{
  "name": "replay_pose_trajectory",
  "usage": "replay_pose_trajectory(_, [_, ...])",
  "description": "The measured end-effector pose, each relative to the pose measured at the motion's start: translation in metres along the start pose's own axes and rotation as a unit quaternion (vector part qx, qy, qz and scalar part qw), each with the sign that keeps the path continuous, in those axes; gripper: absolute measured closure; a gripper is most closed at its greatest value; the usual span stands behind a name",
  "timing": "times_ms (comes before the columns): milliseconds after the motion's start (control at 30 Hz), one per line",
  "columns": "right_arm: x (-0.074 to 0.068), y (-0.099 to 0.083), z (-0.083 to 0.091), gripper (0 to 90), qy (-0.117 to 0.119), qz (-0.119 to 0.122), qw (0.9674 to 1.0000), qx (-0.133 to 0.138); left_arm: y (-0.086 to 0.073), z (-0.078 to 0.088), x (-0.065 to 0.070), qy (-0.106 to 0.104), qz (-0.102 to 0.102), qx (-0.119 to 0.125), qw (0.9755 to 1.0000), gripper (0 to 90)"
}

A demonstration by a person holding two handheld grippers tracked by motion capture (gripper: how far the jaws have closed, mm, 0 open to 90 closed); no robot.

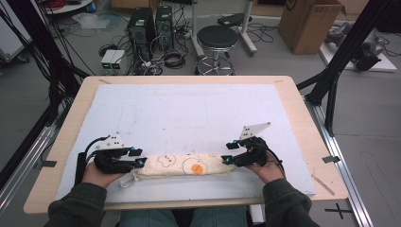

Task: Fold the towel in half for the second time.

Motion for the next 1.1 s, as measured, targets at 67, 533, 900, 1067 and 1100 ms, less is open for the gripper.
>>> replay_pose_trajectory(67, [0.008, 0.002, 0.002, 45.1, -0.005, -0.018, 0.9998, 0.007, 0.001, -0.002, -0.004, 0.002, 0.006, -0.002, 1.0, 56.8])
replay_pose_trajectory(533, [0.016, -0.024, -0.018, 59.4, -0.009, -0.046, 0.9968, -0.064, -0.02, -0.029, -0.014, 0.004, 0.028, -0.079, 0.9965, 54.5])
replay_pose_trajectory(900, [0.008, -0.025, -0.021, 78.7, 0.019, -0.04, 0.9965, -0.071, -0.024, -0.032, -0.006, -0.006, 0.015, -0.09, 0.9958, 77.3])
replay_pose_trajectory(1067, [0.007, -0.024, -0.02, 83.0, 0.026, -0.037, 0.9966, -0.069, -0.021, -0.03, -0.006, 0.002, 0.008, -0.084, 0.9964, 82.9])
replay_pose_trajectory(1100, [0.007, -0.023, -0.018, 83.2, 0.026, -0.035, 0.9968, -0.067, -0.02, -0.03, -0.006, 0.003, 0.008, -0.08, 0.9968, 83.0])
Point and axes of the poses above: each handheld gripper's, and its own axes: z roughly backward along the jaws, y roughly out of its top, x roughly to its right, the point moved 9 cm from there along -z, roughly forward along the jaws, and after that the axes turned 1 degree about z, right-handed, at the moved point
